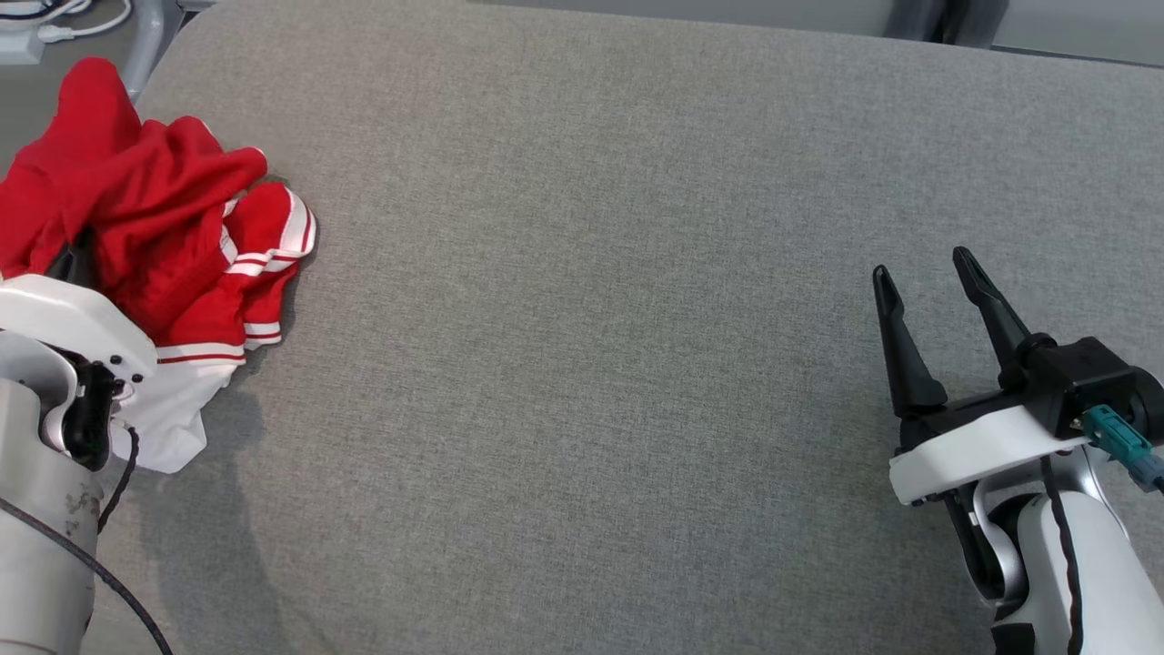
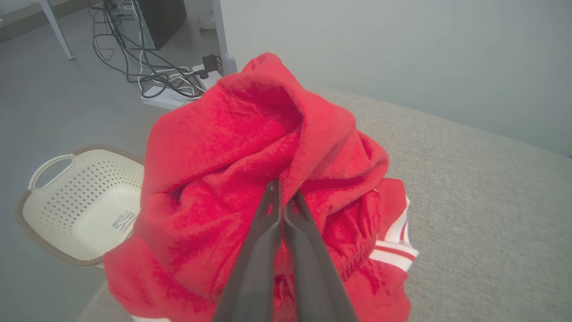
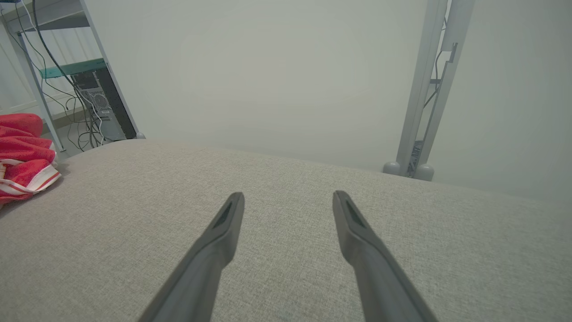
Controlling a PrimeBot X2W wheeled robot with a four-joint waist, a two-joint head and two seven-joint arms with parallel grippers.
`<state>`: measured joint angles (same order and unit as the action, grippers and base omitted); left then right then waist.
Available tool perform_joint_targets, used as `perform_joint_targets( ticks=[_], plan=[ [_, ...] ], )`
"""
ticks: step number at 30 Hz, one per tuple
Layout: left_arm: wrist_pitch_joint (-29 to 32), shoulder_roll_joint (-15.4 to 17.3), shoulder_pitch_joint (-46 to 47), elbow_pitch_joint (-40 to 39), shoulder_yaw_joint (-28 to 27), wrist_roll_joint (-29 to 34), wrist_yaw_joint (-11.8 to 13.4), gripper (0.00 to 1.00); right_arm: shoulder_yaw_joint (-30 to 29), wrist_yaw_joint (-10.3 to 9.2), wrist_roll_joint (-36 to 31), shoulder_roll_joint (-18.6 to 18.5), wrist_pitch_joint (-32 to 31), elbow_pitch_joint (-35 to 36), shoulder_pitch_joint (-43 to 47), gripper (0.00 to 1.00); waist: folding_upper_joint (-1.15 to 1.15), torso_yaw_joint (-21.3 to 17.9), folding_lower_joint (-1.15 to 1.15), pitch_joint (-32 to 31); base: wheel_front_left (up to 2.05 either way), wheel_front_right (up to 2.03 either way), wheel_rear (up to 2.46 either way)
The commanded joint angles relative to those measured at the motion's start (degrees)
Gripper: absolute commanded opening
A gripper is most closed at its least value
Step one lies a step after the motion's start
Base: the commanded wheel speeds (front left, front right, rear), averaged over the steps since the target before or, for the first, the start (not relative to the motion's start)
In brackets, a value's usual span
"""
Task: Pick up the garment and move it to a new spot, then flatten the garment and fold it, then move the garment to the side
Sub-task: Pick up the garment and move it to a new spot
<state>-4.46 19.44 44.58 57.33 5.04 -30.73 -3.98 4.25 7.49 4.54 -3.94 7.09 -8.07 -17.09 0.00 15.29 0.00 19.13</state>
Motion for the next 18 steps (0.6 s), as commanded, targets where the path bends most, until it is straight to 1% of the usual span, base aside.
perform_joint_targets(
  ticks=[1, 5, 8, 10, 13, 14, 18],
  plan=[
    [-2.2, 0.8, 1.2, -0.1, -0.1, 0.4, 0.0, 0.0, -0.2, 0.01, -0.1, -0.1, 0.5, -0.2, 0.0, 1.0, 0.0, 0.4, 0.0, -0.8, 0.0, 0.0, 0.0],
    [-7.6, 1.3, 2.0, -1.5, -0.5, 0.9, 0.3, 0.0, -0.4, 0.01, 0.2, 0.1, 0.8, -0.8, 0.8, 1.0, 0.0, 0.9, 0.0, -3.0, 0.0, 0.0, 0.0],
    [-9.2, 1.6, 1.8, -3.3, -1.0, 1.0, 0.1, 0.0, -0.6, 0.01, 0.3, 0.2, 1.2, -1.0, 1.2, 1.0, 0.0, 1.1, 0.0, -4.3, 0.0, 0.0, 0.0],
    [-10.1, 2.3, 0.3, -5.8, -1.5, 1.3, 0.5, 0.0, -0.7, 0.01, 0.4, 0.3, 1.4, -1.1, 1.5, 1.0, 0.0, 1.1, 0.0, -5.7, 0.0, 0.0, 0.0],
    [-10.6, 2.9, -2.5, -11.4, -2.7, 2.2, 1.6, 0.0, -0.5, 0.01, 0.8, 0.6, 1.8, -1.4, 2.6, 1.0, 0.0, 0.9, 0.0, -7.8, 0.0, 0.0, 0.0],
    [-10.7, 2.7, -3.7, -13.8, -3.0, 2.4, 2.1, 0.0, -0.6, 0.01, 0.9, 0.6, 1.9, -1.5, 2.8, 1.0, 0.0, 0.8, 0.0, -8.5, 0.0, 0.0, 0.0],
    [-10.6, 2.1, -10.8, -26.0, -3.8, 4.3, 4.9, 0.0, -0.9, 0.01, 1.0, 0.8, 2.4, -1.7, 4.4, 1.0, 0.0, 0.2, 0.0, -11.5, 0.0, 0.0, 0.0]
  ],
)
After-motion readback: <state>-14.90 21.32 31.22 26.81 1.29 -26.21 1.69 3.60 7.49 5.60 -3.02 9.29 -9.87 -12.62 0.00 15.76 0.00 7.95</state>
